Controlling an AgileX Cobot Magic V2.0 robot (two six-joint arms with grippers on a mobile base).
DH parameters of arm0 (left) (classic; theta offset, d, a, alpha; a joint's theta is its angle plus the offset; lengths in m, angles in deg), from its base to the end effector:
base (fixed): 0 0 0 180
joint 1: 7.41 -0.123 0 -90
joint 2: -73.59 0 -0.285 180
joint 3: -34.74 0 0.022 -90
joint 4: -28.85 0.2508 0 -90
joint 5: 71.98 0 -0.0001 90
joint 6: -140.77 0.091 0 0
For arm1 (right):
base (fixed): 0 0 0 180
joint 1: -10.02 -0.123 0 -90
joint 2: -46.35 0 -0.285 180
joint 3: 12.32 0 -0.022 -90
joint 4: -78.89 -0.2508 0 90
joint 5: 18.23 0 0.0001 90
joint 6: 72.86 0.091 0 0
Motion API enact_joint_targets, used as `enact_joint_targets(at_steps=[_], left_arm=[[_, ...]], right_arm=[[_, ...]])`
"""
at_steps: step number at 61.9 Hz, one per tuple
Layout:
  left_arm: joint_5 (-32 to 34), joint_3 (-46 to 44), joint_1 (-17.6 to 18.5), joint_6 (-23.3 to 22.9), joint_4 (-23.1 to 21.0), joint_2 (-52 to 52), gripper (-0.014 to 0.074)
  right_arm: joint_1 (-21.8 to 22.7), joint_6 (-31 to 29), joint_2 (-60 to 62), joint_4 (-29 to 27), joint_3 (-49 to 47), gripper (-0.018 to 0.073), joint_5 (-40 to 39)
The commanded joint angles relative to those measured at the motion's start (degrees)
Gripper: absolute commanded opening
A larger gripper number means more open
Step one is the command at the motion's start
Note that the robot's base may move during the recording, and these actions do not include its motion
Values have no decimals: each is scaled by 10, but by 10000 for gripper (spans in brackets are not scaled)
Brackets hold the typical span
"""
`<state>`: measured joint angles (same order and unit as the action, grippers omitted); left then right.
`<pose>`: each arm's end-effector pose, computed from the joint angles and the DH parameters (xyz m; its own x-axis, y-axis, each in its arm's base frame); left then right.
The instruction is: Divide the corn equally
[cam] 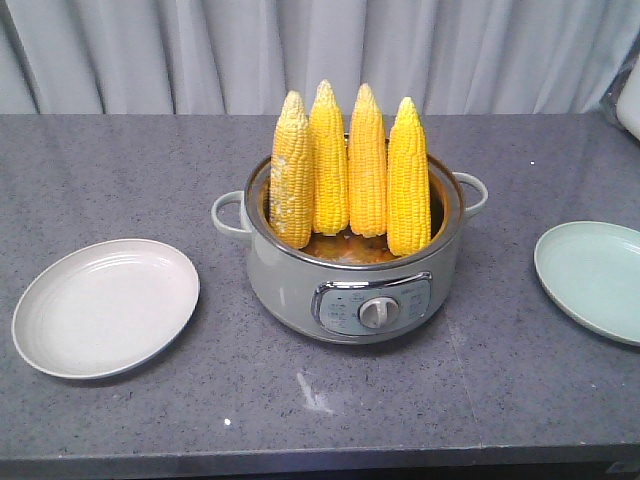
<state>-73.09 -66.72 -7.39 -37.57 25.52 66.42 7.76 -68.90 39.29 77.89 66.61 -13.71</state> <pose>0.0565 -0.0001 0.2042 0.0554 -0.0292 -0.9980 0.0031 0.9996 -0.0290 0.0568 0.0024 0.1966 -0.0124 0.0860 -0.9962 -0.0399 0.9955 0.0864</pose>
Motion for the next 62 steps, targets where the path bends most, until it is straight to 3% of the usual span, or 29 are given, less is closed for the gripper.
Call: enact_joint_targets(at_steps=[1, 36, 40, 52, 62], left_arm=[[40, 8, 3, -4, -1, 8, -7], [49, 6, 3, -17, -2, 8, -7], [49, 4, 3, -53, -4, 8, -7], [59, 4, 3, -244, -71, 8, -7], [90, 4, 3, -366, -110, 8, -7]], right_arm=[[3, -3, 2, 5, 6, -2, -45], [3, 0, 2, 2, 6, -2, -45], [3, 21, 2, -10, 5, -2, -57], [3, 135, 2, -128, 5, -2, -86], [3, 144, 2, -203, 5, -2, -90]])
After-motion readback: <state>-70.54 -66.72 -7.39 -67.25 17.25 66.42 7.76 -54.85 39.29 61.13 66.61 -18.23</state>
